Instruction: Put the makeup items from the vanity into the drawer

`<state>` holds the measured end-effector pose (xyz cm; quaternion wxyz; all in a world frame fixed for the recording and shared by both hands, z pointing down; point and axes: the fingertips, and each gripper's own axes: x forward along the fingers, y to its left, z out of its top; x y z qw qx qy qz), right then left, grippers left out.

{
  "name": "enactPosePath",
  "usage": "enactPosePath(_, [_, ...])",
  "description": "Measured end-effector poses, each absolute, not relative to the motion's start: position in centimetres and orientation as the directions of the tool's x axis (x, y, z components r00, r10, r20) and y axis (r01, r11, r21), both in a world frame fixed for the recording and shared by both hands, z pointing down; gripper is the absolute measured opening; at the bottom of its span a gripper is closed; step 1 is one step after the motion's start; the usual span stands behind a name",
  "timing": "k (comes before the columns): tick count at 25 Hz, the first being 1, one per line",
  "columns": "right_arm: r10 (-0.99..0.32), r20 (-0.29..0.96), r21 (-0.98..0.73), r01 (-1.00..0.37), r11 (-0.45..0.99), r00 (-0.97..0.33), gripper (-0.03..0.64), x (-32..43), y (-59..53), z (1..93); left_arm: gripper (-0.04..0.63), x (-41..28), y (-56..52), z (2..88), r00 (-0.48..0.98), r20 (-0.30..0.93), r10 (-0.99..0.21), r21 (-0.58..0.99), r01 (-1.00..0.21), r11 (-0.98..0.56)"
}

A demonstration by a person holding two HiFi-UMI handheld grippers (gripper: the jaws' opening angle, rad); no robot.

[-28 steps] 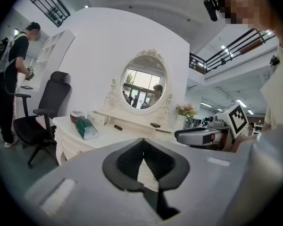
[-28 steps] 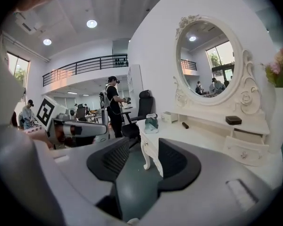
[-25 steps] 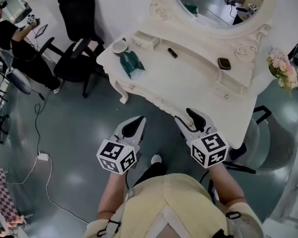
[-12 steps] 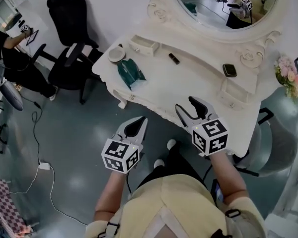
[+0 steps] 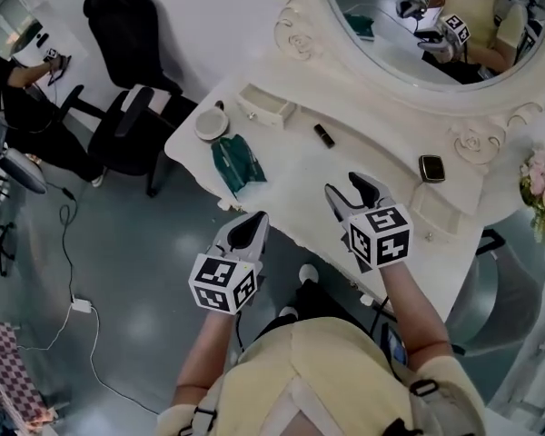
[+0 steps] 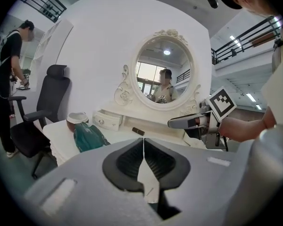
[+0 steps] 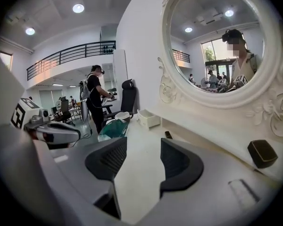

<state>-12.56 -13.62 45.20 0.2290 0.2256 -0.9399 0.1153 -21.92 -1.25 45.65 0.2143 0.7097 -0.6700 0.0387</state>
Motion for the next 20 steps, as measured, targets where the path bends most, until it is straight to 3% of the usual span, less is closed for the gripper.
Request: enactPosePath(20, [-0.389,0.607,-0.040,-0.516,0.855,-0.693,0.209,-17.7,-24.0,53.0,0.012,-26.5,-11.9,49.2,0.018,0.404,-0.914,0.226,-0.971,0.081])
